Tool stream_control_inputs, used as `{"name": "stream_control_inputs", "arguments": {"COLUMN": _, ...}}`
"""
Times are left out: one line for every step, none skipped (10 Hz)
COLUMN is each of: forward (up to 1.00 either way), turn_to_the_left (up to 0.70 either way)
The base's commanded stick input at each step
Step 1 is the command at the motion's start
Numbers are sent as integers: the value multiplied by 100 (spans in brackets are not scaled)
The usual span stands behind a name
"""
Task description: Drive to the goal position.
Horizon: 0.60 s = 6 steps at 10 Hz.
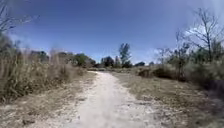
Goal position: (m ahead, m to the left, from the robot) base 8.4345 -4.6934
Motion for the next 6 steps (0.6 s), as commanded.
{"name": "stream_control_inputs", "arguments": {"forward": 70, "turn_to_the_left": 0}}
{"name": "stream_control_inputs", "arguments": {"forward": 70, "turn_to_the_left": 0}}
{"name": "stream_control_inputs", "arguments": {"forward": 70, "turn_to_the_left": 0}}
{"name": "stream_control_inputs", "arguments": {"forward": 70, "turn_to_the_left": 0}}
{"name": "stream_control_inputs", "arguments": {"forward": 70, "turn_to_the_left": 0}}
{"name": "stream_control_inputs", "arguments": {"forward": 70, "turn_to_the_left": 0}}
